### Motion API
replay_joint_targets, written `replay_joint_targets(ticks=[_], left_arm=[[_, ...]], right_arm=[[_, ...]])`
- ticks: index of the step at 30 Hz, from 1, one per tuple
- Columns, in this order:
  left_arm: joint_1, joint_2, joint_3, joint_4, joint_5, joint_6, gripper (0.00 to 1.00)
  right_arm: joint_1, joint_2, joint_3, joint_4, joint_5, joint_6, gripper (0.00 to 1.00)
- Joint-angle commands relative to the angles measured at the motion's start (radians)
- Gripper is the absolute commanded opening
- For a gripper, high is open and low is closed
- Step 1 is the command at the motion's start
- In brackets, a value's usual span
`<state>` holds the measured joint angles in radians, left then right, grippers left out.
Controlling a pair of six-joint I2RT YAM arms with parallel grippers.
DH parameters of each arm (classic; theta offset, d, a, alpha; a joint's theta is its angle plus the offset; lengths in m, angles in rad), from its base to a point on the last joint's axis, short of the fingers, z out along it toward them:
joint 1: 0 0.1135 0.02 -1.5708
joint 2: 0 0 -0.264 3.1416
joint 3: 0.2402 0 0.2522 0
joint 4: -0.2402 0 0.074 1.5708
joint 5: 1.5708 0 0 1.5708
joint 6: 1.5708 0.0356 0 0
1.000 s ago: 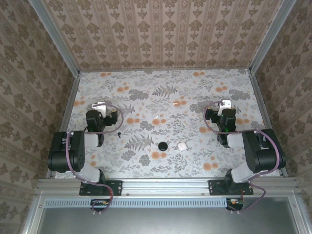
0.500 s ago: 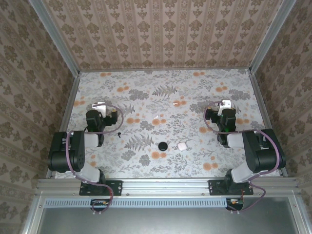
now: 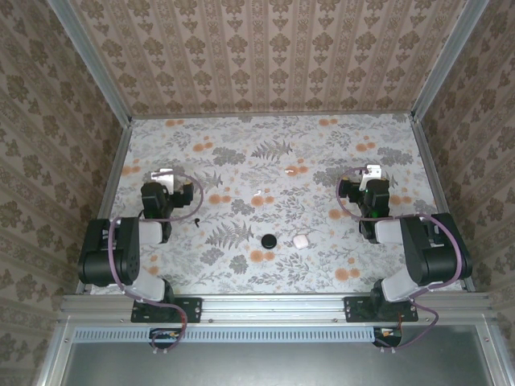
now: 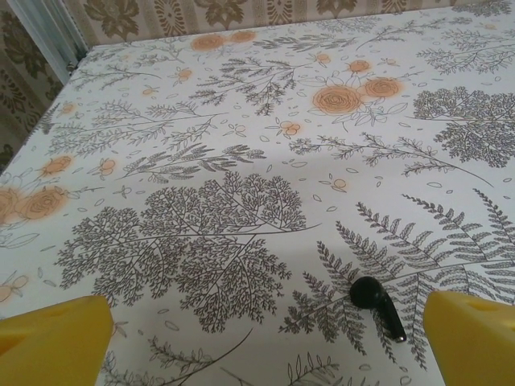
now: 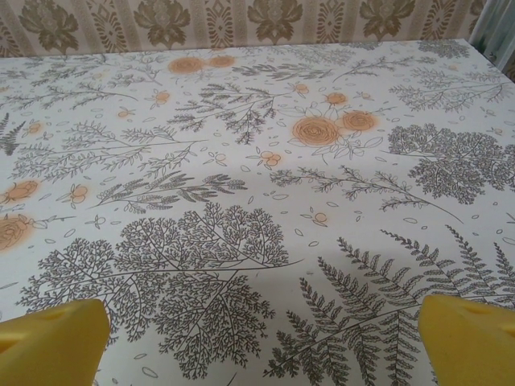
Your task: Insert the wireless bluetooth earbuds into the charging case
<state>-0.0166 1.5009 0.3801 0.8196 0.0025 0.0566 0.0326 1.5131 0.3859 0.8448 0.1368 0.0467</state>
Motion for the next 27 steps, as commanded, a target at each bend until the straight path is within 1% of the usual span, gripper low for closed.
replay_joint_targets(ticks=[1,2,4,7,9,11,12,14,16,19,20,23,25,27], left_arm=[[-0.006,-0.132,0.017,-0.112,-0.065,-0.028,1.00],[-0.006,-0.176,0.048,-0.211,-0.085,-0.051,1.00],[-0.006,-0.245,0.096,-0.343,-0.103,-0.068,1.00],[-0.006,-0.326,0.164,-0.523,-0.129,-0.111,1.00],[-0.006,-0.364,0.226,-0.681,-0.130,-0.144,1.00],[-0.007,-0.393,0.289,-0.841,-0.113,-0.190,0.98],[-0.007,-0.406,0.320,-0.919,-0.082,-0.209,0.97],[-0.015,-0.426,0.366,-1.043,-0.014,-0.238,0.93],[-0.051,-0.441,0.399,-1.150,0.046,-0.247,0.88],[-0.181,-0.453,0.432,-1.261,0.080,-0.251,0.82],[-0.235,-0.449,0.441,-1.284,0.079,-0.266,0.81],[-0.426,-0.424,0.450,-1.309,0.059,-0.317,0.78],[-0.568,-0.393,0.457,-1.312,0.046,-0.344,0.77],[-0.678,-0.352,0.466,-1.312,0.020,-0.374,0.77]], right_arm=[[0.009,-0.103,0.033,-0.121,-0.035,-0.025,1.00],[0.009,-0.154,0.067,-0.232,-0.034,-0.008,1.00],[0.010,-0.210,0.159,-0.470,-0.024,0.056,1.00],[0.020,-0.219,0.340,-0.850,-0.012,0.168,1.00],[0.037,-0.205,0.435,-1.043,-0.014,0.222,1.00],[0.073,-0.207,0.485,-1.171,-0.019,0.257,1.00],[0.102,-0.215,0.500,-1.224,-0.024,0.280,1.00],[0.175,-0.238,0.513,-1.303,-0.036,0.316,1.00],[0.268,-0.264,0.519,-1.388,-0.042,0.358,1.00],[0.387,-0.303,0.508,-1.492,-0.080,0.438,0.99],[0.426,-0.315,0.498,-1.513,-0.102,0.461,0.97],[0.539,-0.330,0.462,-1.568,-0.134,0.524,0.92],[0.602,-0.320,0.445,-1.606,-0.132,0.568,0.90],[0.653,-0.308,0.425,-1.620,-0.125,0.607,0.89]])
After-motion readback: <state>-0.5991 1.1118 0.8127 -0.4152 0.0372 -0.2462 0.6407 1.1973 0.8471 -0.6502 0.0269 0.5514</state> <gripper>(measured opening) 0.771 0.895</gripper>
